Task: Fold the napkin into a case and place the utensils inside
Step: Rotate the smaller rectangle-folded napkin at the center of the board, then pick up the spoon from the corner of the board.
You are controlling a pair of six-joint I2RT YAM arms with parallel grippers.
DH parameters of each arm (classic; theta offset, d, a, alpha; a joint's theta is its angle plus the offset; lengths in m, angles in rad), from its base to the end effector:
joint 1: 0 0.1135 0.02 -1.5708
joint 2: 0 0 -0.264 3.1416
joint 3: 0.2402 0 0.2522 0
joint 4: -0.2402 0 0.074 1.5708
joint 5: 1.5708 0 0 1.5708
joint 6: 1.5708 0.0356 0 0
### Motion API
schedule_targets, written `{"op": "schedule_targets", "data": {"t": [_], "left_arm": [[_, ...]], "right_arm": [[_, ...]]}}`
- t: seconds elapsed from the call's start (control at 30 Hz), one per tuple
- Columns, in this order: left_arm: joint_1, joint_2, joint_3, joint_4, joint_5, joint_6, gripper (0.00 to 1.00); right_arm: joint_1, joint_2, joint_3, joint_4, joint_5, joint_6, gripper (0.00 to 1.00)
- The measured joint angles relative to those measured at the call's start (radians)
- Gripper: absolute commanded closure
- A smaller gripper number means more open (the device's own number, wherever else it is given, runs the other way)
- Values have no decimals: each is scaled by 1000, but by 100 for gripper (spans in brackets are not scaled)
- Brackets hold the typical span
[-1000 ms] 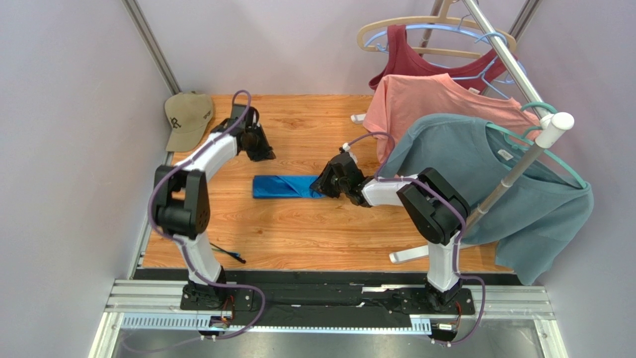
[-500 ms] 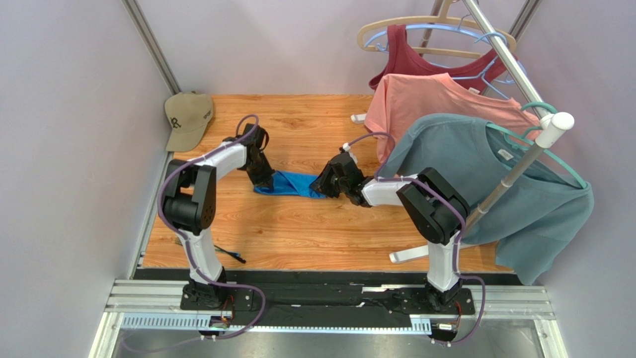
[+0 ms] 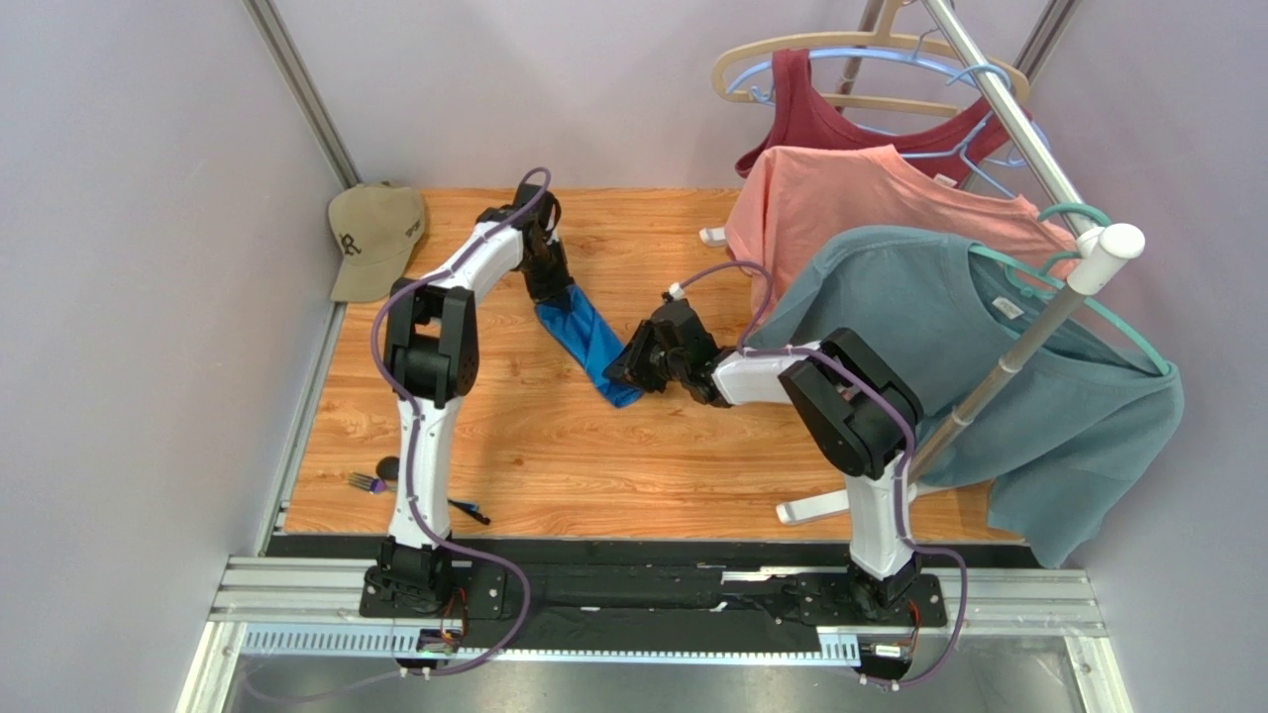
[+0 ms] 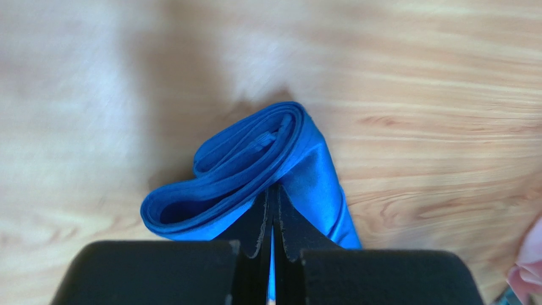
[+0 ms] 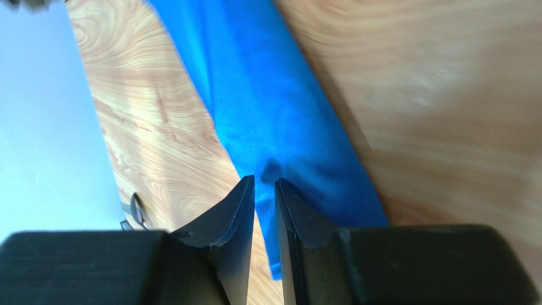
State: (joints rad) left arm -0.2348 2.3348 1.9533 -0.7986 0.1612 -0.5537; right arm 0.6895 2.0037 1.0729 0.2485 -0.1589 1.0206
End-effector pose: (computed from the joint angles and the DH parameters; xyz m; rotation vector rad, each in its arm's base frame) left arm 0.4790 -0.1205 0.1677 -0.4021 2.7833 -0.4234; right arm 0.3127 0.2651 0.1237 0.3160 2.4617 1.0204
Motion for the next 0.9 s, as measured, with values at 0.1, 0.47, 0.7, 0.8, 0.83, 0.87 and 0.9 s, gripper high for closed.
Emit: {"op": "schedule_targets", "data": {"t": [0.1,0.47,0.7,0.8,0.83,0.87,0.9], "left_arm": [[3,65,101,0,59,26,100],[5,154,217,103,245,66,80],[6,-113,34,90,188,114,77],[8,-362,-117,94,164,113,80],[8,-386,-145,100,164,111,86],[9,-475,-160,102,172,109,88],[10,-511,-161,104,183,105,90]], "right_arm": [[8,47,61,2,-33,-3,75],[29,132,243,-89,-135,-100,53],[29,74,304,-223,-196,-273,45],[24,2,304,-253,-246,-318,47],[20,-17,304,-249,-270,-326,54],[15,-32,304,-238,-295,-334,57],[10,-40,304,-222,-324,-341,62]]}}
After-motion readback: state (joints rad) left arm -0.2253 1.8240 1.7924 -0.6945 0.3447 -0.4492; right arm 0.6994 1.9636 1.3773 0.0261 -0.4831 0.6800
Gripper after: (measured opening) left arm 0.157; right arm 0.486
